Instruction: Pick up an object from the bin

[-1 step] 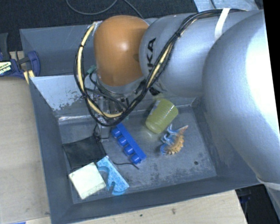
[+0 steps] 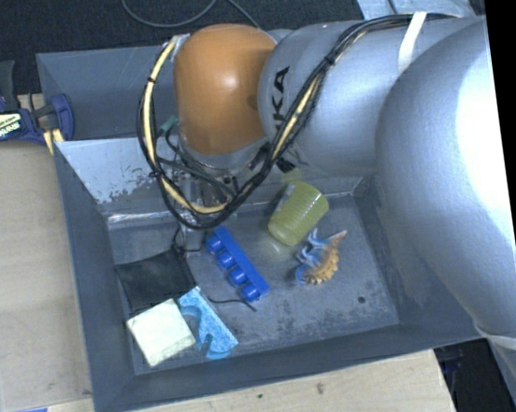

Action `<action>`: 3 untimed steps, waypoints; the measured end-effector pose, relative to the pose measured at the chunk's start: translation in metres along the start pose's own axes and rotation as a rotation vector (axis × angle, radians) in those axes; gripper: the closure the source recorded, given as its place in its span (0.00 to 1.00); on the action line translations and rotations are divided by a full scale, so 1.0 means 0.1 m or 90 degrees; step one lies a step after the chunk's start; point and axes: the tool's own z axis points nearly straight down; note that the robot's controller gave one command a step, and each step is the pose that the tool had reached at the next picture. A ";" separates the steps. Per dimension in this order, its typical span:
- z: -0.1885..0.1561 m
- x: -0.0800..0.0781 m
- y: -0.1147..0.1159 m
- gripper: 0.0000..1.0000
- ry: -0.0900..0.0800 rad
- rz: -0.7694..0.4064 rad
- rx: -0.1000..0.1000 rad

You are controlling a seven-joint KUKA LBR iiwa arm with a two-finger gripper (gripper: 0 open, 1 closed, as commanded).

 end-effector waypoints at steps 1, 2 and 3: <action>0.08 0.07 -0.04 0.00 -0.002 -0.028 0.000; 0.47 0.10 -0.08 0.00 -0.002 -0.135 0.000; 0.72 0.17 -0.10 0.00 -0.002 -0.108 -0.001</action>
Offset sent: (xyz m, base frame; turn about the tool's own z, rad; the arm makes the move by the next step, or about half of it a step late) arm -0.0110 -0.0087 -0.0576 -0.2217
